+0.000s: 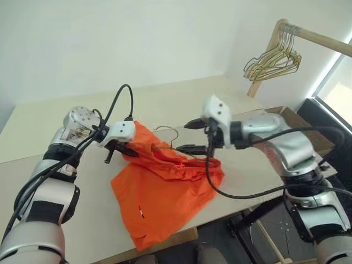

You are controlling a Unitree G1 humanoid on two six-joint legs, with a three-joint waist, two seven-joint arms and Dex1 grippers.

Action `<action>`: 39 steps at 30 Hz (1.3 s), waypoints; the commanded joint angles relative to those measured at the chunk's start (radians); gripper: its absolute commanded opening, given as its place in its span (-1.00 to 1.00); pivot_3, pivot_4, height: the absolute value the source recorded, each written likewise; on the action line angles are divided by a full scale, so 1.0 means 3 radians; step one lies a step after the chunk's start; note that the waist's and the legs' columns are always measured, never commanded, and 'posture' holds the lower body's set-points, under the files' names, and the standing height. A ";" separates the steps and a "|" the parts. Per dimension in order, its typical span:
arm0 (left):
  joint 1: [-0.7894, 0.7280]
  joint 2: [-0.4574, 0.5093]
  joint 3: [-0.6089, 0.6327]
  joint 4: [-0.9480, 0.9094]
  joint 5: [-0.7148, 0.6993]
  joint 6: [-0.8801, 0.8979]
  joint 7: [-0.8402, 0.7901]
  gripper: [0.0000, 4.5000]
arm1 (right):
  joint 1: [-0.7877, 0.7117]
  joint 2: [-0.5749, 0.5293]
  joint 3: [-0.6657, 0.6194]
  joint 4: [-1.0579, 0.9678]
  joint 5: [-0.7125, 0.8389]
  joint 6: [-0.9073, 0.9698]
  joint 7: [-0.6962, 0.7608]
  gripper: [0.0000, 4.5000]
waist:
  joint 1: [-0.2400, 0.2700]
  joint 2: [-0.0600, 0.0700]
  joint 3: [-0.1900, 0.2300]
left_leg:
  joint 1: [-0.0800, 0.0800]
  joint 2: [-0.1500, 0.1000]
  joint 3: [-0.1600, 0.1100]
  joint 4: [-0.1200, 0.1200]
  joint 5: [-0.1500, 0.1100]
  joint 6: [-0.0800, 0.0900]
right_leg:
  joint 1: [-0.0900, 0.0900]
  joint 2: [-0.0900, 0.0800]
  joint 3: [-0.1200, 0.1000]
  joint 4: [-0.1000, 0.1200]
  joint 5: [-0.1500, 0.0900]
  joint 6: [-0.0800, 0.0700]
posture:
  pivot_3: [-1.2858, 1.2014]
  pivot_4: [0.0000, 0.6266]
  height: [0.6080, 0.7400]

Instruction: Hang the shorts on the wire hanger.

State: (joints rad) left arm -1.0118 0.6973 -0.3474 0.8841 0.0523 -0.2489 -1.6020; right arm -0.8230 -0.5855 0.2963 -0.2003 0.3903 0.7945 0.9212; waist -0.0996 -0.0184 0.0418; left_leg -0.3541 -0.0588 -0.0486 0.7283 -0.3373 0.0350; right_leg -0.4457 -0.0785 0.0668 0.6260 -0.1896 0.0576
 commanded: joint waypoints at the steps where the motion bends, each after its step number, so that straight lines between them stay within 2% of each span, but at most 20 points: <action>1: -0.0165 0.0044 0.0061 0.0032 0.0098 -0.0121 0.0057 -1.00 | -0.0117 0.0082 0.0085 0.0064 -0.0124 -0.0001 -0.0032 0.99 | 0.0000 0.0000 0.0000 | -0.0001 0.0000 0.0000 0.0000 0.0001 -0.0001 | -0.0001 0.0000 0.0000 0.0001 0.0000 0.0000 | -0.04 -1.00 1.00; 6: -0.0257 0.0066 0.0003 0.0172 0.0341 -0.0298 0.0232 -1.00 | -0.0164 0.0264 0.0177 0.0132 -0.0161 0.0002 -0.0035 0.99 | -0.0014 0.0000 0.0000 | -0.0002 -0.0001 0.0000 0.0000 0.0003 -0.0005 | -0.0008 0.0001 0.0000 0.0008 0.0000 -0.0001 | -0.04 -1.00 1.00; 12: -0.0363 0.0031 0.0028 0.0276 0.0422 -0.0360 0.0237 -1.00 | -0.0231 0.0446 0.0340 0.0340 -0.0327 -0.0023 -0.0051 0.99 | -0.0059 0.0000 0.0000 | -0.0003 -0.0002 0.0001 0.0000 0.0003 -0.0005 | -0.0011 0.0000 0.0000 0.0013 0.0001 -0.0001 | -0.04 -1.00 1.00; 16: -0.0386 0.0005 0.0063 0.0272 0.0389 -0.0350 0.0187 -1.00 | -0.0283 0.0573 0.0446 0.0473 -0.0444 -0.0060 -0.0045 0.59 | -0.0097 0.0000 -0.0001 | -0.0008 -0.0002 0.0001 0.0000 0.0003 -0.0005 | -0.0020 -0.0001 0.0000 0.0015 0.0001 -0.0001 | -0.04 -1.00 1.00; 18: -0.0387 0.0005 0.0067 0.0273 0.0388 -0.0353 0.0180 -1.00 | -0.0304 0.0634 0.0424 0.0540 -0.0463 -0.0053 -0.0055 0.22 | -0.0117 0.0000 -0.0001 | -0.0016 -0.0002 0.0001 0.0000 0.0006 -0.0010 | -0.0033 -0.0001 0.0000 0.0020 0.0001 -0.0002 | -0.04 -1.00 1.00; 20: -0.0380 0.0012 0.0074 0.0260 0.0382 -0.0353 0.0165 -1.00 | -0.0325 0.0671 0.0410 0.0585 -0.0477 -0.0038 -0.0045 -0.02 | -0.0133 0.0000 -0.0001 | -0.0018 -0.0001 0.0000 0.0000 0.0008 -0.0013 | -0.0035 0.0000 0.0000 0.0021 0.0001 -0.0003 | -0.03 -1.00 1.00; 24: -0.0368 0.0027 0.0085 0.0246 0.0372 -0.0350 0.0146 -1.00 | -0.0351 0.0660 0.0420 0.0620 -0.0503 -0.0034 0.0022 -0.71 | -0.0160 0.0000 -0.0001 | -0.0021 -0.0004 -0.0001 0.0000 0.0008 -0.0014 | -0.0036 -0.0002 0.0000 0.0020 0.0002 -0.0003 | -0.03 -1.00 1.00; 26: -0.0365 0.0030 0.0090 0.0248 0.0373 -0.0351 0.0153 -1.00 | -0.0352 0.0631 0.0414 0.0621 -0.0503 -0.0062 0.0077 -0.98 | -0.0167 0.0000 -0.0001 | -0.0021 -0.0004 -0.0002 0.0000 0.0008 -0.0014 | -0.0037 -0.0002 -0.0001 0.0020 0.0002 -0.0003 | -0.03 -1.00 1.00; 30: -0.0342 0.0041 0.0117 0.0241 0.0344 -0.0382 0.0159 -1.00 | -0.0361 0.0593 0.0389 0.0623 -0.0502 -0.0105 0.0165 -0.98 | -0.0176 0.0001 -0.0001 | -0.0024 -0.0003 -0.0002 0.0000 0.0008 -0.0015 | -0.0039 -0.0001 -0.0001 0.0021 0.0002 -0.0003 | -0.02 -1.00 1.00; 38: -0.0420 0.0057 0.0270 0.0275 0.0202 -0.0207 0.0081 0.05 | -0.0327 0.0551 0.0349 0.0621 -0.0497 -0.0340 0.0296 -1.00 | -0.0176 0.0001 -0.0001 | -0.0024 -0.0003 -0.0003 0.0000 0.0008 -0.0015 | -0.0040 -0.0001 -0.0001 0.0021 0.0002 -0.0003 | -0.01 -1.00 1.00; 39: -0.0441 0.0063 0.0285 0.0299 0.0206 -0.0193 0.0098 0.24 | -0.0324 0.0552 0.0346 0.0625 -0.0500 -0.0352 0.0300 -1.00 | -0.0175 0.0001 -0.0001 | -0.0024 -0.0003 -0.0002 0.0000 0.0008 -0.0015 | -0.0040 -0.0001 -0.0001 0.0021 0.0002 -0.0003 | -0.01 -1.00 1.00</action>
State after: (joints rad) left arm -1.0973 0.6997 -0.2935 0.9759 0.1305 -0.3199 -1.5824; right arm -0.9056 -0.4200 0.4374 0.0086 0.2336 0.7227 0.9999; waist -0.1521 -0.0182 0.0416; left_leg -0.3614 -0.0597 -0.0493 0.7284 -0.3348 0.0305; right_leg -0.4576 -0.0788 0.0663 0.6323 -0.1892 0.0568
